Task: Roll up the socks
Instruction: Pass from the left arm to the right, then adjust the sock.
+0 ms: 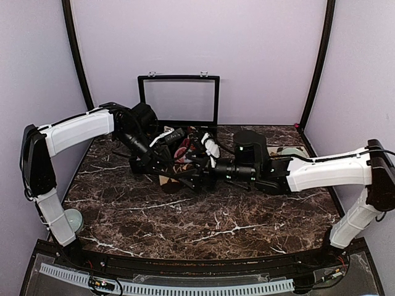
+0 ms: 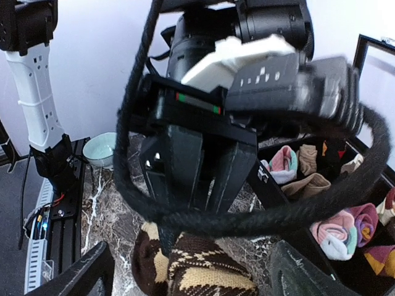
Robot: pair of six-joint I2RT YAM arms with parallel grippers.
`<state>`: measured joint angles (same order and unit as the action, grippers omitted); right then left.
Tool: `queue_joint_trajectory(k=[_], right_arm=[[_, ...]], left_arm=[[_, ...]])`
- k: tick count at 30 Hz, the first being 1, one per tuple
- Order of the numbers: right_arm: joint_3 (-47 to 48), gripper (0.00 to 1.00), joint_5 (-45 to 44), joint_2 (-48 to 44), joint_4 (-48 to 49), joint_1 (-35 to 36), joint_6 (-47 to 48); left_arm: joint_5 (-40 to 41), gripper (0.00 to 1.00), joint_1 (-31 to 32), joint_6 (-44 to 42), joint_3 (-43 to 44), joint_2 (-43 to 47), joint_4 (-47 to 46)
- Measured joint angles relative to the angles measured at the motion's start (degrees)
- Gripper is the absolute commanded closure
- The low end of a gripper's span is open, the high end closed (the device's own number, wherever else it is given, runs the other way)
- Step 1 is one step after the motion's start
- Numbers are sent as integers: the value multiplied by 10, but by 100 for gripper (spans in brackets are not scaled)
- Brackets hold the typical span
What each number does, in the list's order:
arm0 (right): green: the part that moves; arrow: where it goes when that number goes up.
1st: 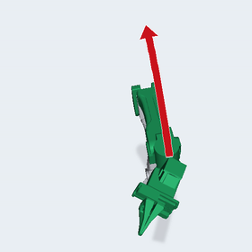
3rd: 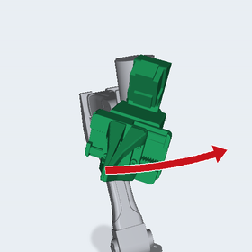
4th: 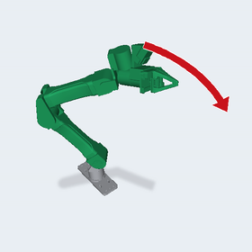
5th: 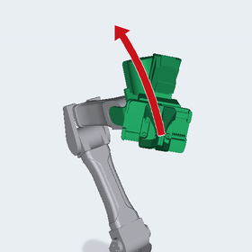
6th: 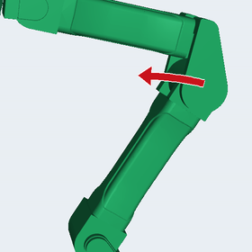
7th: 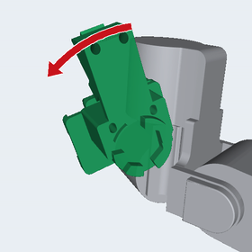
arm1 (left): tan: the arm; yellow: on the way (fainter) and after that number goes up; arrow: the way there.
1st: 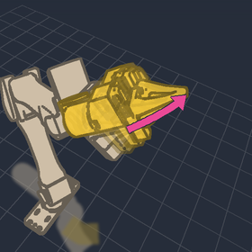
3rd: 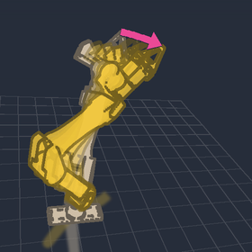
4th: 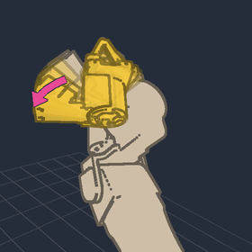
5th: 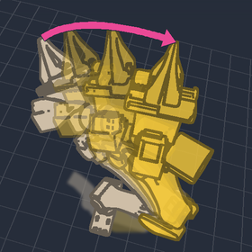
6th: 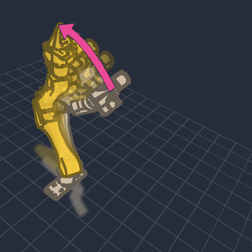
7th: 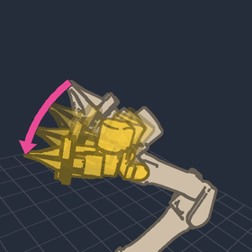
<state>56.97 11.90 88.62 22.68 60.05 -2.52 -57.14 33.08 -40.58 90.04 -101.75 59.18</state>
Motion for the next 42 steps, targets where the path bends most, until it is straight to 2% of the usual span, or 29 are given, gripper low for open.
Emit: queue_joint_trajectory(k=[5, 9, 12, 14, 15, 16, 17, 28, 42], right_arm=[[1, 55, -5, 23, -11, 3, 10], [5, 81, 4, 26, -17, 2, 3], [16, 100, 19, 36, -20, 2, -4], [24, 100, 27, 44, -24, 0, -12], [28, 100, 30, 48, -26, -1, -15], [32, 100, 32, 51, -28, -2, -19], [35, 100, 34, 53, -28, -2, -23], [56, 100, 20, 82, -15, 0, -120], [73, 100, 36, 106, 42, -1, -247]], left_arm=[[-1, 100, 0, -17, 0, 0, 20], [-1, 98, 0, -27, 0, 1, 29], [4, 90, -3, -29, 0, 3, 38], [11, 76, -7, -29, 0, 4, 41], [15, 60, -8, -28, 0, 5, 41], [20, 9, -8, -26, -1, 7, 39], [26, 2, -8, -24, -2, 12, 33], [125, 1, -1, -12, -85, 158, -92], [283, 1, 44, -38, -201, 206, -180]])
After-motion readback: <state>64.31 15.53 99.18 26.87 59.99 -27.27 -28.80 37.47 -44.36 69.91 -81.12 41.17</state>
